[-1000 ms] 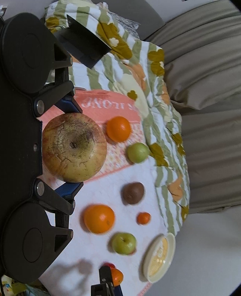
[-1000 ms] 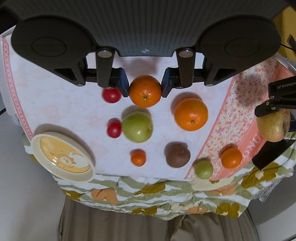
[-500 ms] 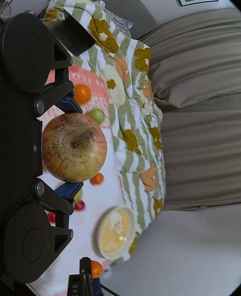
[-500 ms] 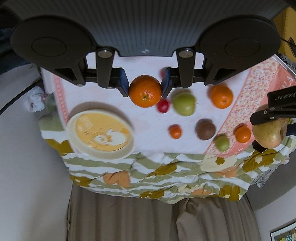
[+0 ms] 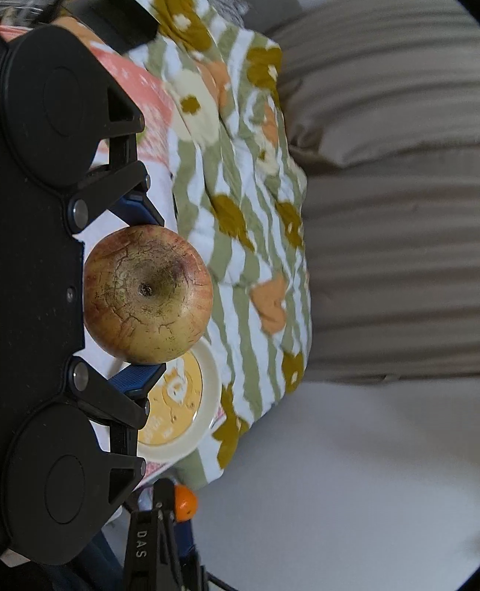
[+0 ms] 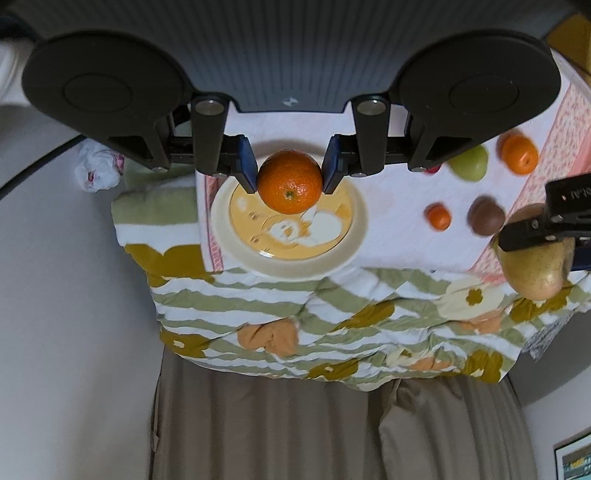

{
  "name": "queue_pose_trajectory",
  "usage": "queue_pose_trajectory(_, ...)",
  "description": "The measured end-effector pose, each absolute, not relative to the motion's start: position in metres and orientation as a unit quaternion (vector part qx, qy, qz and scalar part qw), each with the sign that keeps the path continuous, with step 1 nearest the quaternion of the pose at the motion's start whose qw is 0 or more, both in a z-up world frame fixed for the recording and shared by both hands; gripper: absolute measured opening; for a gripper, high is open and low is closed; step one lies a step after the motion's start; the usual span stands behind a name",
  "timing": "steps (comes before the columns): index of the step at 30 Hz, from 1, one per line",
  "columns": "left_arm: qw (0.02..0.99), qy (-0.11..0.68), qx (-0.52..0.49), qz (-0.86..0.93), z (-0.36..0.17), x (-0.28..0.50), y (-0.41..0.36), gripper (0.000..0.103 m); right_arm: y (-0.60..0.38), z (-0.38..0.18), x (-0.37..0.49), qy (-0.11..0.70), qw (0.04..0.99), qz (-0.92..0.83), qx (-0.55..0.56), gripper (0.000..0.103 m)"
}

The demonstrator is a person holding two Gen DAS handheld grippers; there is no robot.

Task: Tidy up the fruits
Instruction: 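Carry the apple and mandarin to the cream bowl and release them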

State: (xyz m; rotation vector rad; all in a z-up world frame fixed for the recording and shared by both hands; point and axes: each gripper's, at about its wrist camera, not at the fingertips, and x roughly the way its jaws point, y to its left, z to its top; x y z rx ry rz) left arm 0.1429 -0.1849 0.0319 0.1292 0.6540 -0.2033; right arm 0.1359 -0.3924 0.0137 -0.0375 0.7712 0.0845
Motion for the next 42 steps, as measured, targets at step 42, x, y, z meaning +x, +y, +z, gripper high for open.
queue_pose_trajectory(42,0.871,0.387,0.183,-0.24,-0.075,0.318,-0.301,0.103,-0.48,-0.044,0.275,0.414,0.91,-0.01,0.032,0.053)
